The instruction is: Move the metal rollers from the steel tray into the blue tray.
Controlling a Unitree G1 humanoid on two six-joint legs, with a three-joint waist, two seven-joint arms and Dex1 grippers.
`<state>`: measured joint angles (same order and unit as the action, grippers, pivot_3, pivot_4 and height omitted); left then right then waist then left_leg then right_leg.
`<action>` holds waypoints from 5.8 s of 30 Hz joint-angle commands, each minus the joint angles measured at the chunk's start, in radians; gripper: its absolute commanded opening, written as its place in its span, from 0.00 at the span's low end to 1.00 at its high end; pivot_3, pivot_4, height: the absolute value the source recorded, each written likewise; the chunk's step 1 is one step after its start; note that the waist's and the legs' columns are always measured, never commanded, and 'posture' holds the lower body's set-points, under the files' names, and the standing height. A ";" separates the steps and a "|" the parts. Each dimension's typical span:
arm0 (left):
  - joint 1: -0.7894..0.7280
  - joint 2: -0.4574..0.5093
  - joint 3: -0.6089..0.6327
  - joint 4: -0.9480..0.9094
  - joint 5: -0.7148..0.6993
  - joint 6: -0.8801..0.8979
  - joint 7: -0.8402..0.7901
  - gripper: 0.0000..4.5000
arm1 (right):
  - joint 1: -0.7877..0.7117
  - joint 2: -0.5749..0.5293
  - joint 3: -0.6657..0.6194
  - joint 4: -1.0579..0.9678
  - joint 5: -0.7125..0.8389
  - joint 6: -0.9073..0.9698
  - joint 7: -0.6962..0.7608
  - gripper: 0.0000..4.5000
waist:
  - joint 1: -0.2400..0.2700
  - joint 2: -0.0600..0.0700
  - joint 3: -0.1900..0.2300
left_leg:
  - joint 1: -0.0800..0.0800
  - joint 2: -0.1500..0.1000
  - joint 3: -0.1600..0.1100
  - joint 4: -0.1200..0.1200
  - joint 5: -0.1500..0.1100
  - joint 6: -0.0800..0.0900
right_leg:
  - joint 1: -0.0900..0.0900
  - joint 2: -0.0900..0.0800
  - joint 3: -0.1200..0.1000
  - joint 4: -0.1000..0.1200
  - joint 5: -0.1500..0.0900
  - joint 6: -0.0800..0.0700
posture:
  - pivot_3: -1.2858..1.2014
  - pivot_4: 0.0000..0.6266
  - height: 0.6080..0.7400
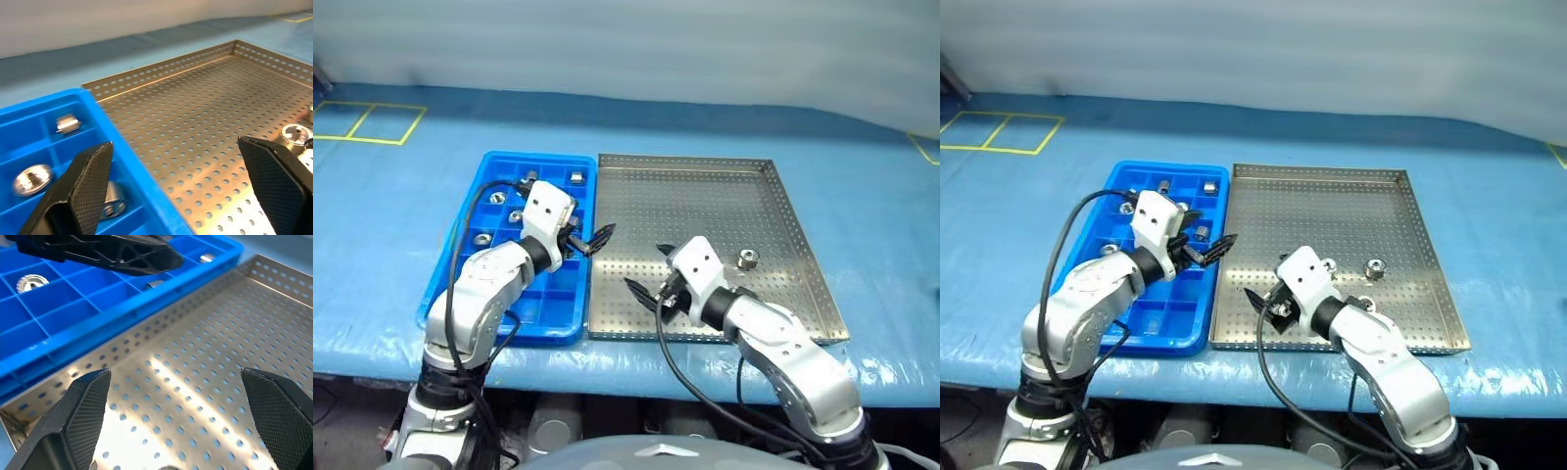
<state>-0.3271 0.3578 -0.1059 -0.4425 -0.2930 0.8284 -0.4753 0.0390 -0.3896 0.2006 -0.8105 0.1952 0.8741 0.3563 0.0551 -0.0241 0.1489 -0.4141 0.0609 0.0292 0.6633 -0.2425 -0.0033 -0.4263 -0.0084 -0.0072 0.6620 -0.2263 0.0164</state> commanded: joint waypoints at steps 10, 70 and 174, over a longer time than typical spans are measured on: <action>-0.178 0.141 -0.260 0.216 0.024 -0.227 -0.417 0.98 | 0.233 -0.003 -0.099 -0.196 -0.001 0.039 -0.099 1.00 | -0.057 0.001 0.000 | 0.001 0.000 0.003 0.000 0.000 0.000 | 0.000 0.000 0.003 0.000 -0.001 -0.001 | 0.50 0.24 1.00; 0.056 -0.175 0.159 -0.088 0.139 -0.099 0.077 0.37 | -0.272 -0.021 0.136 0.149 0.032 -0.110 0.110 1.00 | -0.016 0.000 0.000 | 0.003 0.000 0.000 0.002 0.001 0.001 | 0.000 0.002 0.006 0.003 0.003 0.005 | 0.64 0.24 1.00; 0.148 -0.060 -0.296 0.027 0.012 -0.346 -0.221 0.99 | -0.102 0.279 -0.124 0.250 -0.174 -0.012 -0.304 1.00 | -0.043 0.003 0.000 | 0.002 0.002 -0.003 0.001 -0.002 -0.003 | 0.000 0.004 0.000 0.004 -0.003 -0.002 | 0.54 0.24 1.00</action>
<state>-0.1826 0.2997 -0.3918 -0.3655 -0.2676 0.5081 -0.6822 -0.0430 -0.1139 0.0892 -0.5569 0.0235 0.8926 0.0613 0.0120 -0.0216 0.1485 -0.4118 0.0627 0.0271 0.6639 -0.2446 -0.0062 -0.4264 -0.0046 -0.0061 0.6661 -0.2287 0.0146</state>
